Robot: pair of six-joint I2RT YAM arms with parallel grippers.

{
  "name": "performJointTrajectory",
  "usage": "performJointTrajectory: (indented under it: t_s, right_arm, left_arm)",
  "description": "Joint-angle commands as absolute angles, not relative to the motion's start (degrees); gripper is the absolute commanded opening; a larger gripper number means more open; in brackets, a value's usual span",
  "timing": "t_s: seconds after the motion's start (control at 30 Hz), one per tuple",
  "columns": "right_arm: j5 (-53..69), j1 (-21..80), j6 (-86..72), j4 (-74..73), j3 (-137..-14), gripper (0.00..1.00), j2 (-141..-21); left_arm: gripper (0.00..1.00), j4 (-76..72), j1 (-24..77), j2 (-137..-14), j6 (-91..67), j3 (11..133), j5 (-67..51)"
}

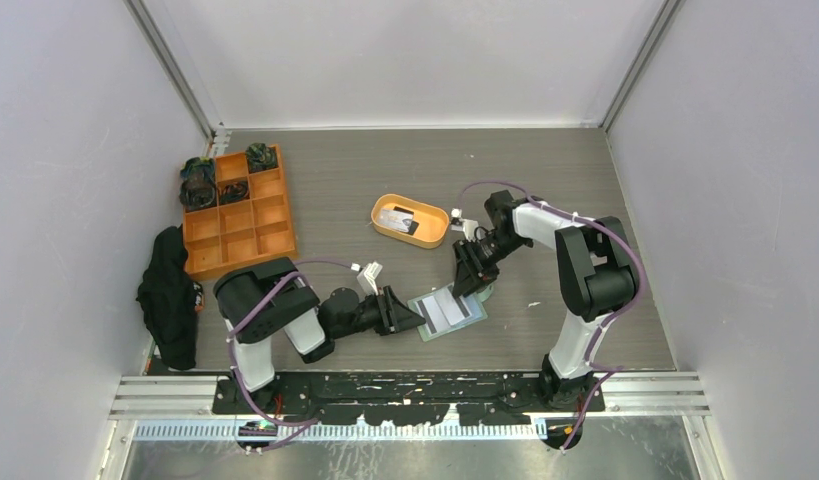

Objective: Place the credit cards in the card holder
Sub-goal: Insert the credit card into the card holder.

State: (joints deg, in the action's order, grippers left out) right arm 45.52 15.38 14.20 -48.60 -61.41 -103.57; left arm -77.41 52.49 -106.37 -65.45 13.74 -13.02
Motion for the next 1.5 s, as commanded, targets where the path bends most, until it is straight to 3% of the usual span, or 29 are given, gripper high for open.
performJointTrajectory:
  t_s: [0.0, 0.73, 1.47]
  right_arm:
    - [51.55, 14.85, 14.23, -50.02, -63.3, 0.46, -102.83]
    - [60.49, 14.55, 14.85, -51.06, -62.72, 0.34, -103.18]
    - [60.18, 23.1, 17.57, -52.14, -63.5, 0.4, -107.41]
  left_arm:
    - [0.36, -81.3, 52.73, -106.96, -64.81, 14.68, -12.17]
    - [0.33, -81.3, 52.73, -107.82, -65.02, 15.29, -12.48]
    - [0.32, -81.29, 52.68, -107.76, -64.71, 14.61, -11.2]
